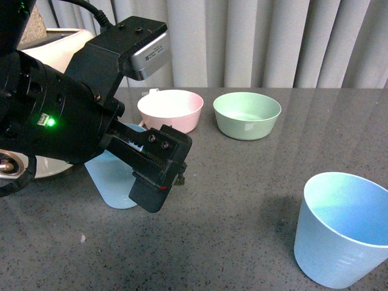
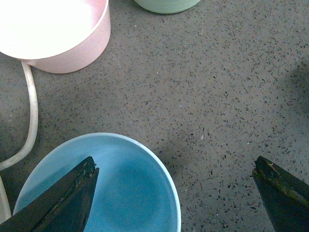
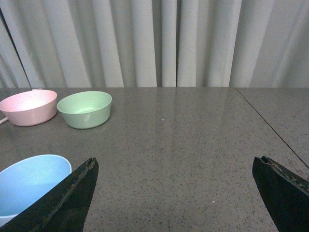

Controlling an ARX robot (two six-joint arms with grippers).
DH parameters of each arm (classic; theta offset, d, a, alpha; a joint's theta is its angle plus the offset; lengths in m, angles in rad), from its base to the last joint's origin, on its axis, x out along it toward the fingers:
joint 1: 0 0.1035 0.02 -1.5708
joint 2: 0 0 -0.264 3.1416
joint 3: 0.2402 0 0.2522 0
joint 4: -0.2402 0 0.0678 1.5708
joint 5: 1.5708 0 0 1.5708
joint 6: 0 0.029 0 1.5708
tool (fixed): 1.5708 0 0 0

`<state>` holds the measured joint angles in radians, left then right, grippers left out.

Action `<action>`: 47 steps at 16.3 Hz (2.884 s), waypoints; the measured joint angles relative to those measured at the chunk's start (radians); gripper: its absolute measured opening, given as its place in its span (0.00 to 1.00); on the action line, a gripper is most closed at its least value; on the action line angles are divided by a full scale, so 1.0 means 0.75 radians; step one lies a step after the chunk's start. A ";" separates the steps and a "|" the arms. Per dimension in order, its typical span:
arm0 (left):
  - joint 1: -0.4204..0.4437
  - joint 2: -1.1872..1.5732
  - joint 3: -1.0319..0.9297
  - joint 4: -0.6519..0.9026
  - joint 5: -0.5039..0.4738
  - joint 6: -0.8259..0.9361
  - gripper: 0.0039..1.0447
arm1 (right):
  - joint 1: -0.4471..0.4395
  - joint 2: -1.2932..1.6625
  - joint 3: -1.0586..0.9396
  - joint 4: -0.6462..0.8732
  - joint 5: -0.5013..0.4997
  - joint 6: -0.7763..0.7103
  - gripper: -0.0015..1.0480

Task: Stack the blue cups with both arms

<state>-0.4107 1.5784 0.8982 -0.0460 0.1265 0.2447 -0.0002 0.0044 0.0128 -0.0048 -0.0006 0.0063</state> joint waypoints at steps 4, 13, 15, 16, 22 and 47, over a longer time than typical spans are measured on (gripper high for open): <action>-0.008 0.007 0.005 -0.030 -0.004 0.071 0.51 | 0.000 0.000 0.000 0.000 0.000 0.000 0.94; -0.009 -0.009 0.028 -0.091 0.019 0.140 0.02 | 0.000 0.000 0.000 0.000 0.000 0.000 0.94; -0.108 -0.100 0.082 -0.228 0.075 0.244 0.02 | 0.000 0.000 0.000 0.001 0.000 0.000 0.94; -0.148 -0.100 0.107 -0.245 0.072 0.264 0.02 | 0.000 0.000 0.000 0.000 0.000 0.000 0.94; -0.320 -0.027 0.214 -0.338 0.072 0.325 0.02 | 0.000 0.000 0.000 -0.001 0.000 0.000 0.94; -0.337 -0.052 0.205 -0.399 0.258 0.281 0.96 | 0.000 0.000 0.000 0.000 0.000 0.000 0.94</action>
<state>-0.6636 1.5391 1.0523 -0.3454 0.3199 0.4557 -0.0002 0.0044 0.0128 -0.0048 -0.0006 0.0063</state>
